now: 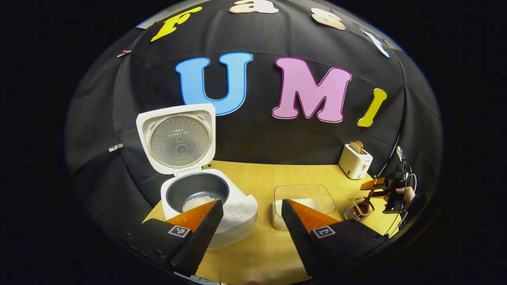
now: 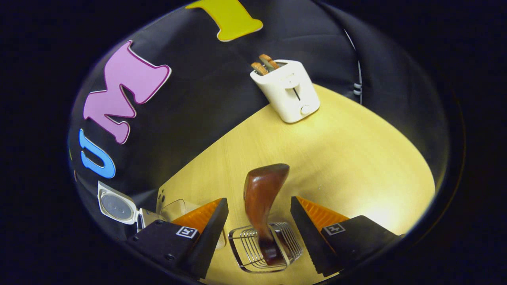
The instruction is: Close the left gripper, press the button to open the rice cooker; take a wooden spoon from the chopstick holder with the right hand, scoop a spoonful of rice and pour it into the rice cooker, then put the wooden spoon back into the chopstick holder.
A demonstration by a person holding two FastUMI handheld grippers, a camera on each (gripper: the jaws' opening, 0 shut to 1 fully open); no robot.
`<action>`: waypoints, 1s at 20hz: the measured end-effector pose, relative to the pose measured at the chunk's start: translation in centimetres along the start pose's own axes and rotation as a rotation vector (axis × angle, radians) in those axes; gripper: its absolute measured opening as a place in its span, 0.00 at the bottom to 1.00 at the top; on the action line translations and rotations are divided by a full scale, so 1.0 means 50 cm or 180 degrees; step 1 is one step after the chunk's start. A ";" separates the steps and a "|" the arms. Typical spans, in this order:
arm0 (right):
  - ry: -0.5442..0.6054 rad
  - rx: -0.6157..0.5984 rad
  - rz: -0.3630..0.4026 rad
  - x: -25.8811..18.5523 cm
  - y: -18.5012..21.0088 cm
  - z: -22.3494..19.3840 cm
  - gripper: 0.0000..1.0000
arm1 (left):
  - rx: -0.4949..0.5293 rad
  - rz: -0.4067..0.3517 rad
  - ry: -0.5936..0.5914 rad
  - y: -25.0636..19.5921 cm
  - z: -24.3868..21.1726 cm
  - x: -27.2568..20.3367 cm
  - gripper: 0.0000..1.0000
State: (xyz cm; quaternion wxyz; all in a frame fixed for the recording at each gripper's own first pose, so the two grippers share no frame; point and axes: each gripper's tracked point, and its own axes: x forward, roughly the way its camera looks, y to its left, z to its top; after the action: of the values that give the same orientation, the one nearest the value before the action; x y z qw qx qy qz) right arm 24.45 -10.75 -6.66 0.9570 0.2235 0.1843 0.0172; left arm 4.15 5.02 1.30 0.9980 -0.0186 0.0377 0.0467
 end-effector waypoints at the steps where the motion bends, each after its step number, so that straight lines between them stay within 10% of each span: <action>1: 0.0027 0.0056 -0.0030 0.012 -0.008 0.000 0.96 | -0.0019 0.0007 -0.0006 0.000 0.001 -0.002 0.96; 2: 0.0012 0.0097 -0.0076 0.023 -0.014 0.003 0.94 | -0.0038 0.0000 -0.0013 -0.002 -0.001 -0.003 0.96; 3: -0.0029 0.0119 -0.0122 0.021 -0.017 0.012 0.60 | -0.0054 -0.0010 -0.0011 -0.006 -0.005 -0.001 0.96; 10: -0.0099 0.0066 -0.0285 -0.011 -0.009 0.018 0.15 | -0.0114 -0.0057 -0.0009 0.006 -0.030 0.001 0.96; 20: -0.0757 -0.0297 -0.0026 -0.144 0.162 0.151 0.26 | -0.0250 0.0023 -0.0078 0.075 -0.034 0.005 0.96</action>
State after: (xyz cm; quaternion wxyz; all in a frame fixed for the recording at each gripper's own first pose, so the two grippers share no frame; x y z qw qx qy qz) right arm 20.87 -7.49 5.60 0.9815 0.1784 0.0695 -0.0047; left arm 3.91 8.72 -0.53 0.9967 -0.0570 0.0237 0.0521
